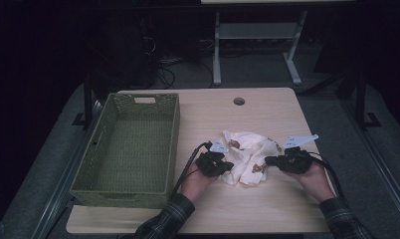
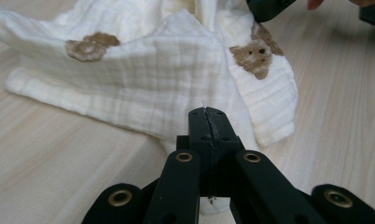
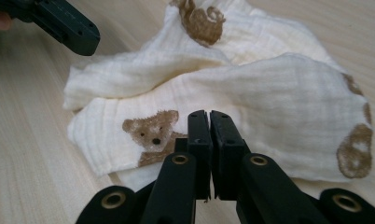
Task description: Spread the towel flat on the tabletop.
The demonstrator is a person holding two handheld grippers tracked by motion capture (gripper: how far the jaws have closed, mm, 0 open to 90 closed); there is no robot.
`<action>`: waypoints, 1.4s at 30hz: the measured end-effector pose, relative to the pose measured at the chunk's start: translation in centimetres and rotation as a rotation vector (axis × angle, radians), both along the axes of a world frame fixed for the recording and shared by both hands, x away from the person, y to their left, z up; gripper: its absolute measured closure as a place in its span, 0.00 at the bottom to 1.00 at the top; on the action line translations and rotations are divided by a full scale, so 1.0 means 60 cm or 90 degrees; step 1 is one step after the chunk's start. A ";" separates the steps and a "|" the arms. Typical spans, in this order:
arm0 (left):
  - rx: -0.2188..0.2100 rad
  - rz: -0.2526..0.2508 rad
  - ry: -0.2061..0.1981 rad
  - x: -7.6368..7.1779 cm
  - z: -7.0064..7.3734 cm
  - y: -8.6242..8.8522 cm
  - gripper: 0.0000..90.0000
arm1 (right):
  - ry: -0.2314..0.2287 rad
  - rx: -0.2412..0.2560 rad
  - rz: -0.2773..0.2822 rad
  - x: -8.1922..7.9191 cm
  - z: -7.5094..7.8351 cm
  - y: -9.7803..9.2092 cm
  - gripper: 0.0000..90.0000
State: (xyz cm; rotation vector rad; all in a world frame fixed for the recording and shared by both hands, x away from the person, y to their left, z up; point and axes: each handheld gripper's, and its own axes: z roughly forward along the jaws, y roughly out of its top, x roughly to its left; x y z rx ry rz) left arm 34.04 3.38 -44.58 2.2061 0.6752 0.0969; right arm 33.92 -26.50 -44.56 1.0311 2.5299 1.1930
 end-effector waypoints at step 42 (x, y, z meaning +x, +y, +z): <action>-0.050 0.117 -0.058 0.015 0.033 0.036 0.97 | -0.037 -0.012 -0.143 0.002 0.025 -0.148 0.97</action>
